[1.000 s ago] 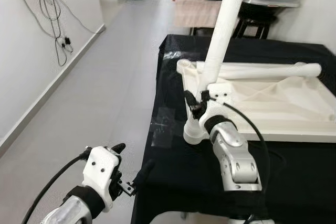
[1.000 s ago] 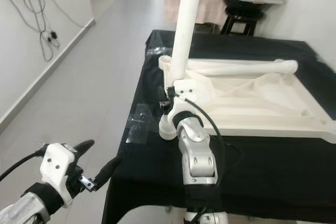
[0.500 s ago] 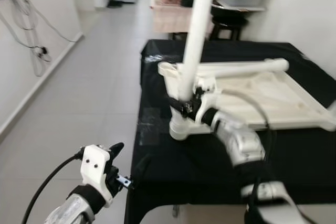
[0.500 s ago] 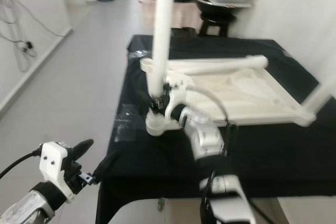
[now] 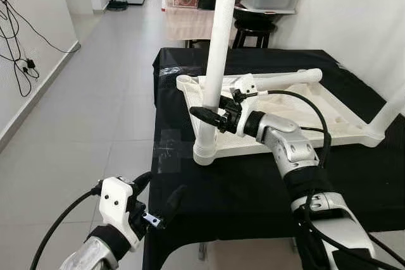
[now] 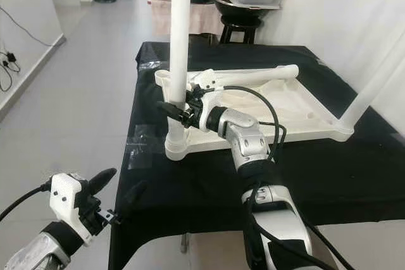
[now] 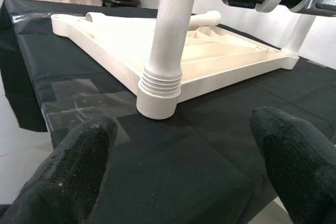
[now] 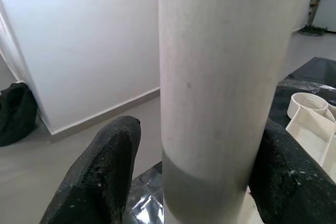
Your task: Building children table
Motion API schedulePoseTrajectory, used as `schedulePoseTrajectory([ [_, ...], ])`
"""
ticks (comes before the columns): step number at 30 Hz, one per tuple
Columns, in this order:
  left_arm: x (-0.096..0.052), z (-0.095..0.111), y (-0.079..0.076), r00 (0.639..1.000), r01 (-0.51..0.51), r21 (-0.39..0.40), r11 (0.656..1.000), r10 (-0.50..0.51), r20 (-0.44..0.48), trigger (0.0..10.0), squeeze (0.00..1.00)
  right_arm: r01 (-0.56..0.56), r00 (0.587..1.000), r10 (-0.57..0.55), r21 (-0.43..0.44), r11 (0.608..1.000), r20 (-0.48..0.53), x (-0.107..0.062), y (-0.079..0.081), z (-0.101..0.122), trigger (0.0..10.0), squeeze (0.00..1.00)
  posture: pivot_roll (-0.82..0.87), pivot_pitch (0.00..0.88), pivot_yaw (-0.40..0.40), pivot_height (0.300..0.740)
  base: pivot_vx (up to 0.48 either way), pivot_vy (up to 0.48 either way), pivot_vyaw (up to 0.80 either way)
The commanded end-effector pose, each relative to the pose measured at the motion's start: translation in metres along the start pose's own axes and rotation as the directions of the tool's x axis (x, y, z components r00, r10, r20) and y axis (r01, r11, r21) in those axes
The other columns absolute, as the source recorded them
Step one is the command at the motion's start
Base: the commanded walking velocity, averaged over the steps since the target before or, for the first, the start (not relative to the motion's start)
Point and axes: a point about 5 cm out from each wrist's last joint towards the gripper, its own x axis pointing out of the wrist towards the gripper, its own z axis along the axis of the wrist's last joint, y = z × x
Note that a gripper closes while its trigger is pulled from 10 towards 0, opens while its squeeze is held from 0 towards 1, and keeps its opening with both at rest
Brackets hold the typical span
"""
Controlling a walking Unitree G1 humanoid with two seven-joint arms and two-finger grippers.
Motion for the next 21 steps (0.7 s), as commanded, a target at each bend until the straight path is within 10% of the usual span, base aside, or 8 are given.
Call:
schedulePoseTrajectory([
  [1, -0.001, -0.003, 0.0, 1.0, 0.004, -0.01, 1.0, -0.004, -0.006, 10.0, 0.0, -0.078, 0.997, 0.078, 0.02, 0.997, 0.001, 0.002, 0.008, -0.006, 10.0, 0.0, 0.12, 0.077, -0.052, 0.74, 0.0, 0.0, 0.0],
  [21, 0.0, -0.005, 0.001, 1.0, 0.016, -0.004, 1.0, -0.016, -0.007, 10.0, 0.0, -0.124, 0.992, 0.124, 0.048, 0.991, -0.006, -0.002, 0.003, -0.017, 10.0, 0.0, 0.11, 0.075, -0.048, 0.74, 0.0, 0.0, 0.0],
])
